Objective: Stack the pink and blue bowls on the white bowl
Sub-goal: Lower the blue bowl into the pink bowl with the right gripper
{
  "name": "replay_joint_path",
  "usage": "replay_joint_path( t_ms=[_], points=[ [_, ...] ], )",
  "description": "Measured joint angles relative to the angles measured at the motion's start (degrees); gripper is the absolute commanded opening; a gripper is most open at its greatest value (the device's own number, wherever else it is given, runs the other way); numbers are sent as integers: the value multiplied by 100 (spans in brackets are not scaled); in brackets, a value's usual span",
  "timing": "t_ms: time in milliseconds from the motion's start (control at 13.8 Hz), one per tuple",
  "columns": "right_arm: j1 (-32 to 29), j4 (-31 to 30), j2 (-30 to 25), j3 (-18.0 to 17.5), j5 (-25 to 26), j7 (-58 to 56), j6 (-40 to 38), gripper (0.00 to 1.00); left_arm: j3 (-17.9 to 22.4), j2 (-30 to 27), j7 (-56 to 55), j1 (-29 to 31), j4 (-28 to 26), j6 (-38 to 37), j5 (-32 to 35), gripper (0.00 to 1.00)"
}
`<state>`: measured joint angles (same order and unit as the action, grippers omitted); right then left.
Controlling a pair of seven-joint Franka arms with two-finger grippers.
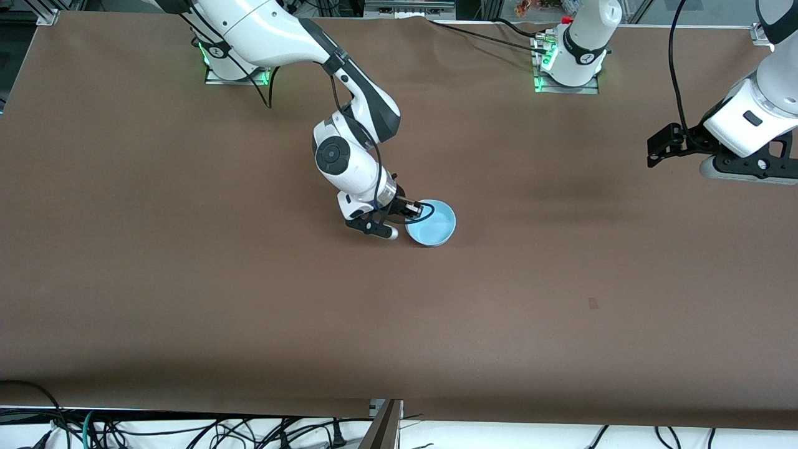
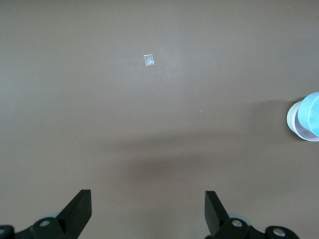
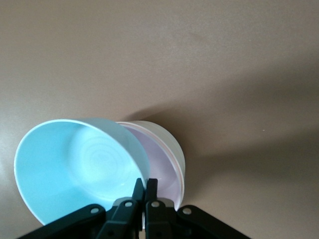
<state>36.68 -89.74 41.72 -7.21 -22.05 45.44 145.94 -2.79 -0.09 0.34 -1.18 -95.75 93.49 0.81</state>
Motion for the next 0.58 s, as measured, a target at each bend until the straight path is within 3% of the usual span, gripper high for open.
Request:
replay_joint_path(
  t_ms=[579],
  points=[
    [3, 72, -124, 40, 117, 0, -776, 0, 0, 0, 0, 8, 3, -3, 0, 100]
  ],
)
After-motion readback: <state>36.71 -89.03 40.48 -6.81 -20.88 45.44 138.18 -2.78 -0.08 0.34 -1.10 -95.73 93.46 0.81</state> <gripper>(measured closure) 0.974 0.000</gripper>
